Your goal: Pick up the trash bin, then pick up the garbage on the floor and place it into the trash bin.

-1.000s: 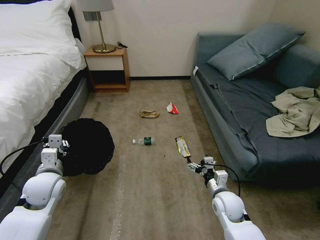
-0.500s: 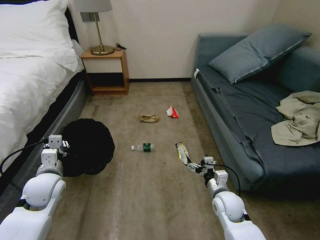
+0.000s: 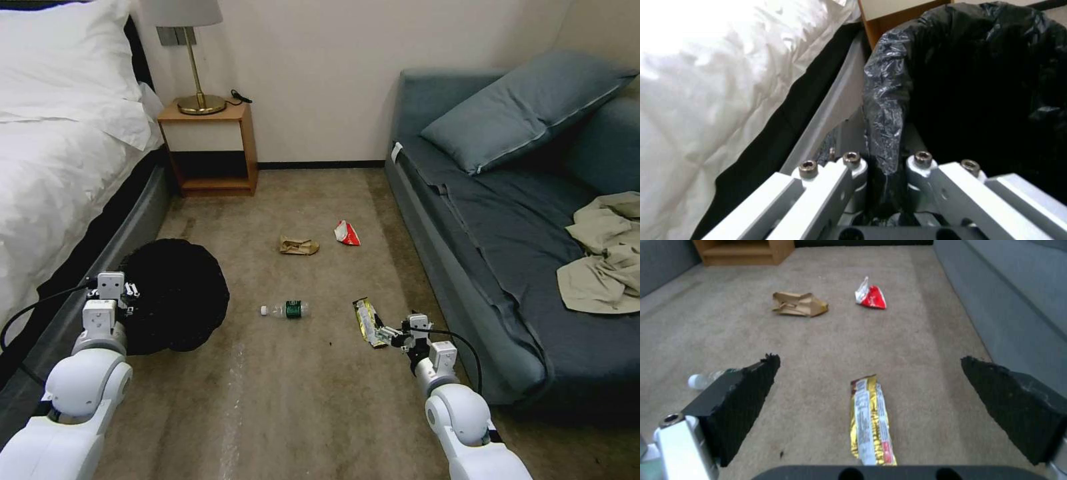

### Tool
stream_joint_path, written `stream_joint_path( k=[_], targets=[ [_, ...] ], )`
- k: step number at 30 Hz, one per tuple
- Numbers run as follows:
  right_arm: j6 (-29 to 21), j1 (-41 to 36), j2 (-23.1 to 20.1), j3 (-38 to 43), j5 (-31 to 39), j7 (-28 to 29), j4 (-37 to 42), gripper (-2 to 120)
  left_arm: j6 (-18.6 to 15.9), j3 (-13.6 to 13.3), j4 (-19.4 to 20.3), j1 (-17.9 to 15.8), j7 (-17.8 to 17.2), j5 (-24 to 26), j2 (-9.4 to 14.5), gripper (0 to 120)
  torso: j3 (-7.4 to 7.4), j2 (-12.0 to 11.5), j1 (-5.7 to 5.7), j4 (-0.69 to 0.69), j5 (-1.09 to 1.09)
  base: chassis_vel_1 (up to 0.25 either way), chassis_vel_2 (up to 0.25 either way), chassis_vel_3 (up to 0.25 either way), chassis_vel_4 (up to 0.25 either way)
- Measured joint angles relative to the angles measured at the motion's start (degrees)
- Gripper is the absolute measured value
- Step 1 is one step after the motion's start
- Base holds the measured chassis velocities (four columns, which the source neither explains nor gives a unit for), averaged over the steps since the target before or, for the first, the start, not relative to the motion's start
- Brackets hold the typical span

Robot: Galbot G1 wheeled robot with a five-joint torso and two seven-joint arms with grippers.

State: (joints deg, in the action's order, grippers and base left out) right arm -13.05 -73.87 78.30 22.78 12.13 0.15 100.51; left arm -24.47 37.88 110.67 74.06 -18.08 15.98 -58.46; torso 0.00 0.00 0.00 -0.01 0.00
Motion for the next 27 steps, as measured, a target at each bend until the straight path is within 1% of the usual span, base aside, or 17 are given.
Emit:
stream_joint_path(
  k=[27],
  targets=[
    [0.0,0.64,0.16,-0.82,-0.64,-0.24,-1.37,100,0.56,0.13,-0.76,0.08,0.12,-0.04,-0.07,5,0.0,0.0,0.0,0.01,0.0,-0.105,0.108,0.1,-0.107]
  ],
)
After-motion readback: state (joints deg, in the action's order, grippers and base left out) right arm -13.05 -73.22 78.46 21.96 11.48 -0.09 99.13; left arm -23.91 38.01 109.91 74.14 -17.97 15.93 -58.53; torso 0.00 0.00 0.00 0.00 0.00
